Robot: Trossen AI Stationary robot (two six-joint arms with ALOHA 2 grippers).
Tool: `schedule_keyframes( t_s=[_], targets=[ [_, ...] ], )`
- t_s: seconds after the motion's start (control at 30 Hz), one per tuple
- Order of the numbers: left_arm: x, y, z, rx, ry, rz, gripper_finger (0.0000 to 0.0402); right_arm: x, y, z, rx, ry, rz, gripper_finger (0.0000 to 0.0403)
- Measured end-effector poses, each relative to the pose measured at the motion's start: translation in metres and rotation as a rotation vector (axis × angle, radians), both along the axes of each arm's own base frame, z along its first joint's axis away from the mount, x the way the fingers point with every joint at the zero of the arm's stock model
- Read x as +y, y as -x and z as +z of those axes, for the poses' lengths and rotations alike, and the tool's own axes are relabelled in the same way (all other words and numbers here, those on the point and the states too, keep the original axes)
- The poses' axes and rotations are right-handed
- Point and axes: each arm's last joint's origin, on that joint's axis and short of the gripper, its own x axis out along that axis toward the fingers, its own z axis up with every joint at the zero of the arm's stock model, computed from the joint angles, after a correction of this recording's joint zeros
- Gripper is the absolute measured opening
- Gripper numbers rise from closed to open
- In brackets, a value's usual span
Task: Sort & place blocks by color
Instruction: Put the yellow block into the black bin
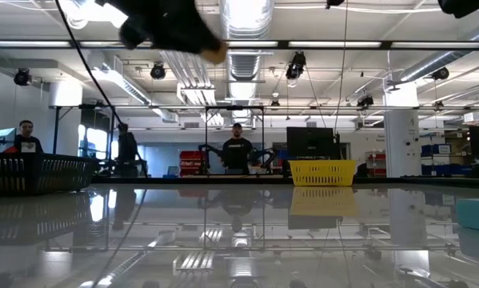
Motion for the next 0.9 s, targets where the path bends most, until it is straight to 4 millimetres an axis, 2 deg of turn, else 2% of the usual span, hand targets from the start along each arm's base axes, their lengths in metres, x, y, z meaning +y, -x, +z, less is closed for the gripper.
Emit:
schedule_keyframes(
  t_s=[0.1, 0.2, 0.3, 0.4, 0.5, 0.9],
  targets=[
    [0.018, 0.023, -0.003, 0.054, 0.15, 0.127, 0.0122, -0.002, 0.005, 0.004, 0.023, -0.012, 0.002, 0.0214],
    [0.038, 0.052, -0.009, 0.136, 0.398, 0.305, 0.0122, -0.003, 0.009, 0.008, 0.032, -0.025, -0.001, 0.0214],
    [0.054, 0.081, -0.018, 0.296, 0.647, 0.581, 0.0122, -0.004, 0.012, 0.009, 0.041, -0.025, -0.013, 0.0215],
    [0.058, 0.101, -0.026, 0.498, 0.756, 0.807, 0.0122, -0.004, 0.011, 0.009, 0.043, -0.025, -0.016, 0.0215],
    [0.057, 0.104, -0.03, 0.573, 0.794, 0.858, 0.0123, -0.004, 0.011, 0.008, 0.045, -0.023, -0.016, 0.0215],
    [0.057, 0.108, -0.035, 0.629, 0.826, 0.884, 0.0123, -0.004, 0.011, 0.007, 0.051, -0.019, -0.017, 0.0215]
  ],
)
